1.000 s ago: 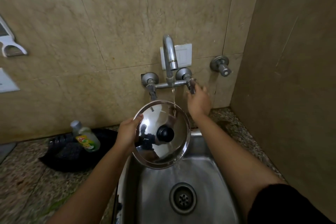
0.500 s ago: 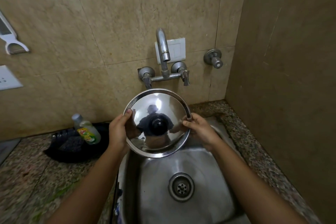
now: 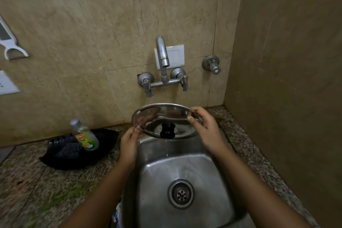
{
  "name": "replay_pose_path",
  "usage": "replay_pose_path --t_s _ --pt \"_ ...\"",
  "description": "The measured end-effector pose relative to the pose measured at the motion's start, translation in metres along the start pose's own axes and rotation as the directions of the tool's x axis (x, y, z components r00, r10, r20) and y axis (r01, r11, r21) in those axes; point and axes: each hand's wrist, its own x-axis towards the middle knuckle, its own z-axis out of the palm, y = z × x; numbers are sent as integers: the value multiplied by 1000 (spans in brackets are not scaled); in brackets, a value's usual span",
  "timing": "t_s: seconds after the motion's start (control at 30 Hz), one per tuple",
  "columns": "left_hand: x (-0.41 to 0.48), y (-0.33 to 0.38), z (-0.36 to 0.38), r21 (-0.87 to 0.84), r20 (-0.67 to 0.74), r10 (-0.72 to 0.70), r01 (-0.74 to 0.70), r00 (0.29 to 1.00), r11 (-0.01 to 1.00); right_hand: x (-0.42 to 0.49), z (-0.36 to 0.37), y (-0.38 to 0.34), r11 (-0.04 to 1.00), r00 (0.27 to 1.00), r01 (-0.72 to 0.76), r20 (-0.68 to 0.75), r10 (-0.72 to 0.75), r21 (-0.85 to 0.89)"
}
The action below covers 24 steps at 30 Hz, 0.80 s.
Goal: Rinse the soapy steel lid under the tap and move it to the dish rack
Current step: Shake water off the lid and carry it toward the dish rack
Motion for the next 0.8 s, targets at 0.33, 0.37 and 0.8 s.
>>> replay_pose_path --t_s 0.33,0.37,0.8 --pt "24 44 -56 -363 -265 -184 79 946 929 6 72 -16 741 869 -254 -190 457 621" --pt "29 52 -76 -404 -292 -202 71 935 912 11 93 -23 704 858 -258 -179 482 662" --pt "73 137 -391 -155 -479 -6 -77 878 985 68 410 -127 663 896 -318 -14 445 678"
